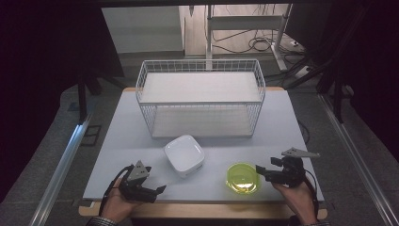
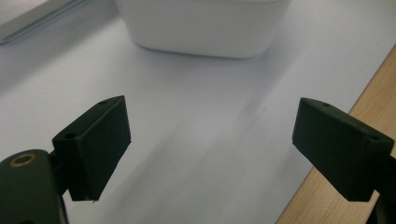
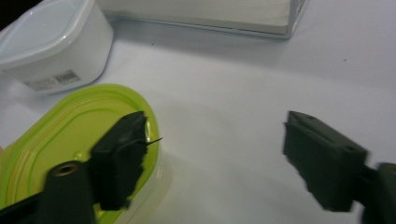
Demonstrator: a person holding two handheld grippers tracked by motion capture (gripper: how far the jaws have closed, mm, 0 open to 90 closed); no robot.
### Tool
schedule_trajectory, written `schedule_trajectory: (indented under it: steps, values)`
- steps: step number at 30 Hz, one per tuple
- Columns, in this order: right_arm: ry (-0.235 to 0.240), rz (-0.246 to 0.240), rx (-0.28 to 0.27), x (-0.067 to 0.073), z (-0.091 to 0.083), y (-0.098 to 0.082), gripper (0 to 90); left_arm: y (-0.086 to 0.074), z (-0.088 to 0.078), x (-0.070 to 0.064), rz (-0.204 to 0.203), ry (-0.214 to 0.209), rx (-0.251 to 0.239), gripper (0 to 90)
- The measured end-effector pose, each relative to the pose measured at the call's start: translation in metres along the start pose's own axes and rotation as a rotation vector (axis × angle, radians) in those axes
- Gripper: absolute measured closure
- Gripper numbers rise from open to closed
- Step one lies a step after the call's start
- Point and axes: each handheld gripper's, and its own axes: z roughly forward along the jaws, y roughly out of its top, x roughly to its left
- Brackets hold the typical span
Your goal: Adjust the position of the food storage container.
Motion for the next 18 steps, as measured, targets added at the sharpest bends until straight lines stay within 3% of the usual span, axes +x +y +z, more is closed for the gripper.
schedule_trajectory:
  steps: [2,4,5,7,8,12,14,17,18]
  values:
    - [-0.008,-0.046,-0.005,0.008,-0.004,0.003,38.1,0.0,0.001,-0.001,0.027,0.015,0.006,10.5]
    - [-0.009,-0.057,-0.007,0.01,-0.005,0.003,41.7,-0.001,0.001,-0.002,0.039,0.02,0.001,10.3]
    - [-0.004,-0.101,-0.009,0.017,-0.008,0.006,52.8,-0.001,0.001,-0.003,0.052,0.029,-0.003,9.8]
    - [-0.006,-0.116,-0.006,0.019,-0.009,0.006,55.7,-0.001,0.001,-0.002,0.054,0.034,-0.005,9.7]
    - [-0.018,-0.166,0.003,0.028,-0.01,0.008,65.2,-0.002,0.0,-0.002,0.052,0.035,-0.008,9.4]
    - [0.006,-0.197,0.006,0.038,-0.012,0.009,74.3,-0.002,0.0,-0.001,0.044,0.037,-0.015,9.3]
    - [0.052,-0.223,0.017,0.05,-0.012,0.01,83.4,-0.002,-0.001,0.0,0.04,0.041,-0.023,9.2]
    - [0.078,-0.234,0.025,0.056,-0.011,0.01,88.2,-0.002,-0.001,0.0,0.037,0.041,-0.024,9.0]
    - [0.114,-0.243,0.038,0.063,-0.009,0.01,89.3,-0.002,-0.001,0.001,0.037,0.042,-0.018,9.1]
